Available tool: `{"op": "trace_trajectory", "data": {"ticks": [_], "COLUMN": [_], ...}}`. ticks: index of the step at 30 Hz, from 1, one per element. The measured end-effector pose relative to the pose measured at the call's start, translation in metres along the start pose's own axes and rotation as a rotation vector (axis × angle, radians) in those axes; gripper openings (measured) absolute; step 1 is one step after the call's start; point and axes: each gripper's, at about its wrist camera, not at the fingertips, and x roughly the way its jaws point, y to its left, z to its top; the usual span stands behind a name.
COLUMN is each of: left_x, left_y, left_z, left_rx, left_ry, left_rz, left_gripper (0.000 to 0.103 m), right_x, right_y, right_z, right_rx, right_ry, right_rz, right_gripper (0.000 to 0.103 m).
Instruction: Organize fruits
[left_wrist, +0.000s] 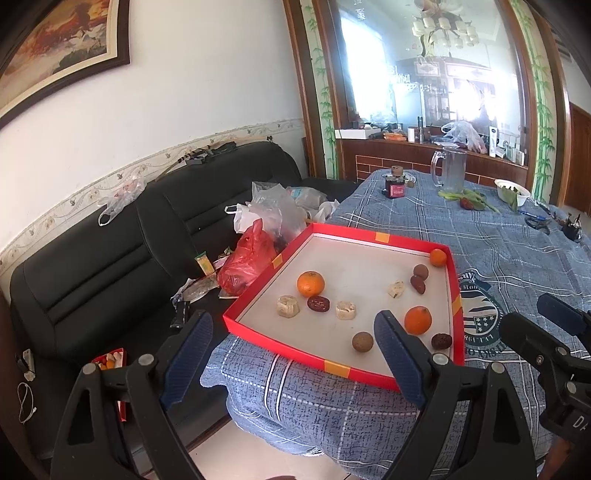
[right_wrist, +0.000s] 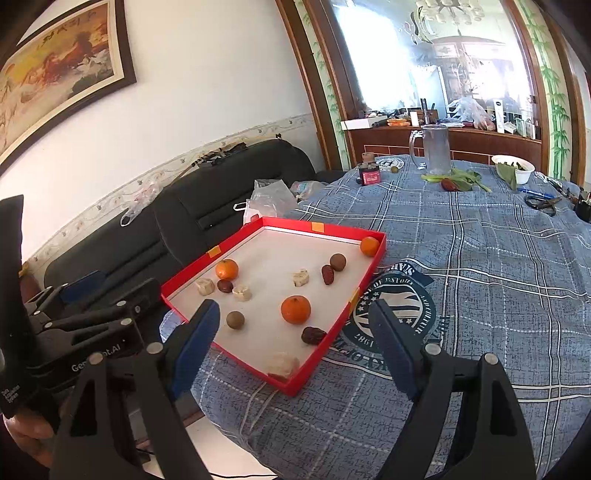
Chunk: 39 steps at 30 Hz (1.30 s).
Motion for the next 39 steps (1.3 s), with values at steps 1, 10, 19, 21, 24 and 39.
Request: {"op": "trace_trajectory", "data": {"ticks": [1,10,19,21,24,39], "left_x": [0.000,0.004,0.006,0.006,0.008,0.019], "left_y": [0.001,0.007,0.014,0.016,0.019,0.022], "left_z": [0.000,-0.003,-0.004,-0.004,-0.005,-0.006], "left_rx": [-0.003,-0.016,-0.025,-0.031,-0.038,-0.040], "left_ry": [0.002,0.012,0.016,0.016,0.023,0.040], "left_rz": [-0.001,0.002,0.005,0.009,0.010,0.007], "left_gripper": [0.090,0.090,0.090,0.090,0.090,0.090], "right_x": [0.000,-0.002,0.000,0.000,0.002,0.012], "right_y": [0.001,0.004,0.006,0.007,0.009,0.015], "right_z": [0.000,0.001,0.001,0.001,0.001,0.000], "right_rx": [-0.003,-0.008,-0.008,-0.010,-0.011,-0.024], "right_ry": [-0.001,-0.011,-0.013,-0.013,-0.012,0.012], "right_rz": [-0.001,-0.009,-0.012,-0.014,-0.014,-0.015], "right_gripper": [0.083,0.083,0.083,0.083,0.083,0.083]}}
